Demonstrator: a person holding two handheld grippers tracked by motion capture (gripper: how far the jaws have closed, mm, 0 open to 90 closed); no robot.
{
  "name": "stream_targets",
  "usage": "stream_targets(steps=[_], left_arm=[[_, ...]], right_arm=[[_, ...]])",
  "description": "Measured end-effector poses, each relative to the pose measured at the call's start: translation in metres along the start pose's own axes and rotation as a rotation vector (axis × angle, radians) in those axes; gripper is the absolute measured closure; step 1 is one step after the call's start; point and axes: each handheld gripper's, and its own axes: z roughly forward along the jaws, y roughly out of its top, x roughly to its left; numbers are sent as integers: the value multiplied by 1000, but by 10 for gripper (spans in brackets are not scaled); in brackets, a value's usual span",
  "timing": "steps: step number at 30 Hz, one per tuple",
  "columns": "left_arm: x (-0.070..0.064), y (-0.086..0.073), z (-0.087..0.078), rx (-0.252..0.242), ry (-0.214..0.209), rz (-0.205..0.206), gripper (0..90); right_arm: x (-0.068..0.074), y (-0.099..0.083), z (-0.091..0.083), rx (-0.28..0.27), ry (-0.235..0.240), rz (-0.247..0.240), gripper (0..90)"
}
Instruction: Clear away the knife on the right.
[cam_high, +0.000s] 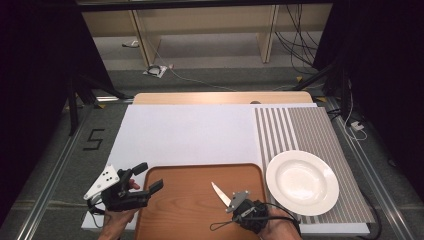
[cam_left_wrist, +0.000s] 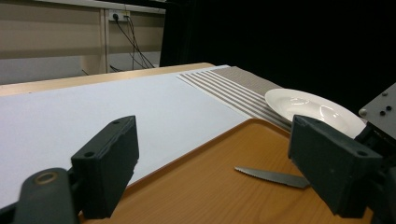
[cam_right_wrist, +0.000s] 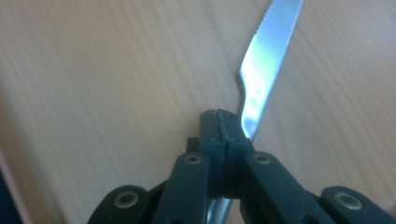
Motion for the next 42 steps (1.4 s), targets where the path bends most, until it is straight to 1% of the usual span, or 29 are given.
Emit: stream_targets(steps=[1, 4, 13, 19, 27, 37, 40, 42], left_arm=[[0, 0, 0, 0, 0, 0, 163], [0, 0, 0, -2, -1, -1, 163], [0, 0, 0, -2, -1, -1, 163], [-1, 0, 0, -2, -2, 2, 163], [0, 0, 0, -3, -2, 0, 163], [0, 0, 0, -2, -1, 1, 163], [0, 0, 0, -1, -2, 2, 163], [-1, 0, 0, -1, -2, 2, 163]], right_arm=[[0, -1, 0, -1, -6, 10, 900], [-2, -5, -1, 3, -25, 17, 900], [-10, -17, -6, 3, -49, 60, 900], [-15, -25, -8, 11, -78, 84, 900], [-19, -34, -13, 5, -88, 113, 900], [-22, -41, -17, 9, -99, 132, 900], [-23, -43, -18, 1, -94, 136, 900], [-23, -43, -19, -2, -108, 138, 895]])
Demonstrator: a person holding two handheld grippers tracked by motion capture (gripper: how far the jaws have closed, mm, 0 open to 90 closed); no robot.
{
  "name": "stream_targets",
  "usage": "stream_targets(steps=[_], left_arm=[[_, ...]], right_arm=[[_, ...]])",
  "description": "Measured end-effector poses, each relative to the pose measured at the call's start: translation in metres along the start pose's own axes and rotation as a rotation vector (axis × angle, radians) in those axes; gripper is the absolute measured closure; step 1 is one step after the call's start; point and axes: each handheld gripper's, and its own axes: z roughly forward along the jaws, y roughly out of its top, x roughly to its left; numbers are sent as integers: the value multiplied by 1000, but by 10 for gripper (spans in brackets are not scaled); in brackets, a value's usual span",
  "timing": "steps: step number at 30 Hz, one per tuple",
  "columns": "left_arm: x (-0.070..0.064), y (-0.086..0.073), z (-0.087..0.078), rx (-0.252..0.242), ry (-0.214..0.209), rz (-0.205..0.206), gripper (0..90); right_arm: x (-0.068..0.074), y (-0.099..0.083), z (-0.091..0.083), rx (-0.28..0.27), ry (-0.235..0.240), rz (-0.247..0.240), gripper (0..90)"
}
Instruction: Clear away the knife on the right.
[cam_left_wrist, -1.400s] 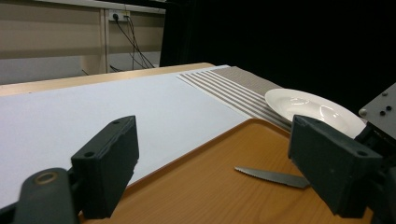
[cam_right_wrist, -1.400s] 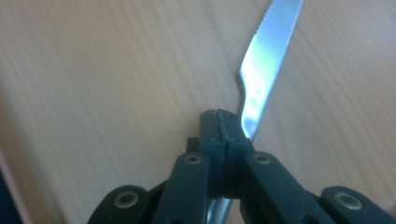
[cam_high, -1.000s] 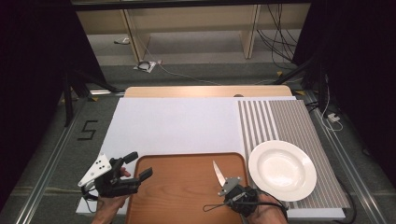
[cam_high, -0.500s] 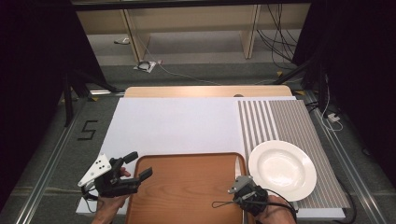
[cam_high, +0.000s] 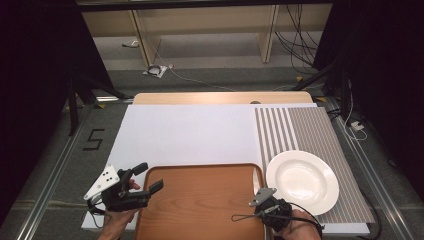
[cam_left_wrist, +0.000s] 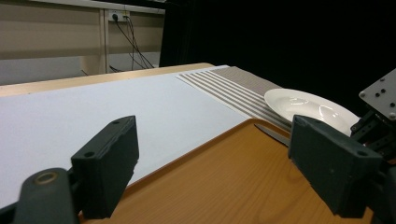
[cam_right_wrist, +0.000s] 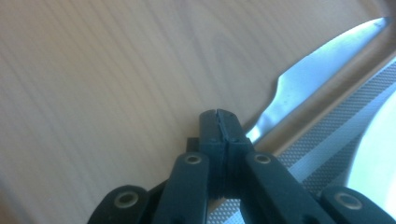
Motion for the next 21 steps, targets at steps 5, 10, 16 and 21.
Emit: stream_targets(steps=[5, 10, 16, 21], left_arm=[[0, 0, 0, 1, 0, -1, 163], [0, 0, 1, 1, -1, 0, 163], [0, 0, 1, 4, -3, 1, 163], [0, 0, 1, 6, -5, 3, 163]], right_arm=[[-5, -1, -5, -79, 4, 21, 788], [-9, -1, -11, -168, 4, 54, 677], [-10, 0, -16, -243, -26, 74, 574], [-12, -1, -23, -337, -45, 103, 502]])
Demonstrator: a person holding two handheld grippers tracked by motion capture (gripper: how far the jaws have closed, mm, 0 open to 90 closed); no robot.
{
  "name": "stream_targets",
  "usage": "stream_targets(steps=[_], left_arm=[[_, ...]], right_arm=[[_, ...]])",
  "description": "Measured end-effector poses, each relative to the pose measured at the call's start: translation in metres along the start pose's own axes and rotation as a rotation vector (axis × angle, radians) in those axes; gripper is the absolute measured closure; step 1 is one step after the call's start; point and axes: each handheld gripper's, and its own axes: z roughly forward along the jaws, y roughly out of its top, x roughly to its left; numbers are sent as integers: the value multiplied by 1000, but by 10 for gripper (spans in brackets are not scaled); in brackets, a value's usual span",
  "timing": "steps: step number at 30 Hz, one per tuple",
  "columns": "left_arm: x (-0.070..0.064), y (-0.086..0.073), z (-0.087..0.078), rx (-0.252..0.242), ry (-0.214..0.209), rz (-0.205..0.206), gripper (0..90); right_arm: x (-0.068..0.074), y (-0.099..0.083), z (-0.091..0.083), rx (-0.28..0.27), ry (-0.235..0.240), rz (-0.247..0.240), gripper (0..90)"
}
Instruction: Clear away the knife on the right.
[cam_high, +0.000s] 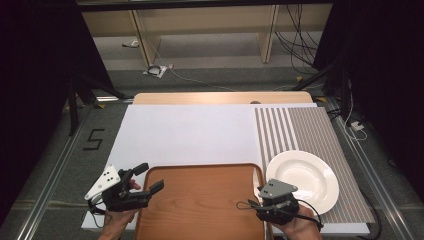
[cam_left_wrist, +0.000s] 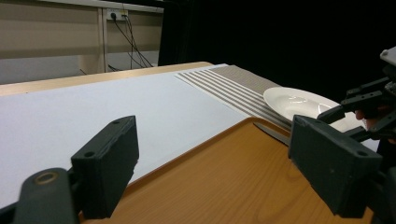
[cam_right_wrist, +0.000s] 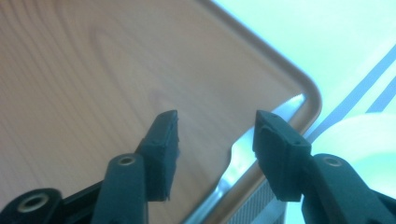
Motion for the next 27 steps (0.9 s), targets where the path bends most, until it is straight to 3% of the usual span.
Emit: stream_targets(steps=[4, 10, 15, 27], left_arm=[[0, 0, 0, 0, -1, 0, 163], [0, 0, 1, 1, -1, 0, 162], [0, 0, 1, 5, -5, 2, 162], [0, -1, 2, 17, -18, -1, 162]], right_arm=[[-2, 0, -5, -69, -2, 33, 444], [-3, 0, -8, -126, -19, 49, 371], [-6, 0, -11, -186, -13, 93, 296], [-18, -4, -21, -330, 7, 202, 266]])
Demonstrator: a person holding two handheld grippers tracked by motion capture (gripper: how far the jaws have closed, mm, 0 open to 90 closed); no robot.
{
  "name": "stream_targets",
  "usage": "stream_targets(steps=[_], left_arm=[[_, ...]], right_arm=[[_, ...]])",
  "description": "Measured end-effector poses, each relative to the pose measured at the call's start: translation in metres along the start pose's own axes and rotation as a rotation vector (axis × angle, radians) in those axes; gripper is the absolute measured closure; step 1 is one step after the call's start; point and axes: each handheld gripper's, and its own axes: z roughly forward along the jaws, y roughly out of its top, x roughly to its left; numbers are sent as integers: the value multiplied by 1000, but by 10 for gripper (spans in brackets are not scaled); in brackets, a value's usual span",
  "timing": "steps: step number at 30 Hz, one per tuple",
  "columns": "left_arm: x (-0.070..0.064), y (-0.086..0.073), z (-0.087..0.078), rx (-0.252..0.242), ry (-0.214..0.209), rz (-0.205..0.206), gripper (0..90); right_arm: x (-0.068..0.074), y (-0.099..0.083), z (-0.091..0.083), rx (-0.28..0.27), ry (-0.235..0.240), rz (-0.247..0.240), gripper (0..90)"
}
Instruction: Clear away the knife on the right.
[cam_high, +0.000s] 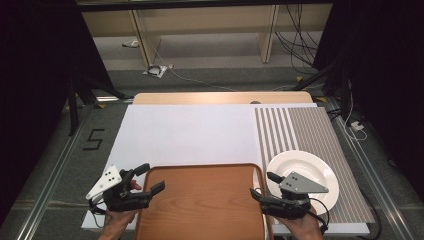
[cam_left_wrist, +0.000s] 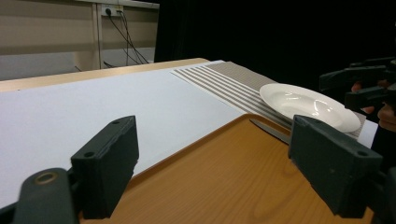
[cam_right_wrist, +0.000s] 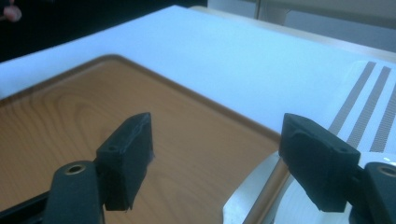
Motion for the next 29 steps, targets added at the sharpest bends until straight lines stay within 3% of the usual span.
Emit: stream_targets(steps=[14, 29], left_arm=[[-1, -1, 3, 30, -26, -5, 161], [-1, -1, 4, 33, -27, -2, 161]], right_arm=[[-8, -1, -6, -86, -12, 26, 191], [-7, -1, -6, -95, -18, 23, 186]])
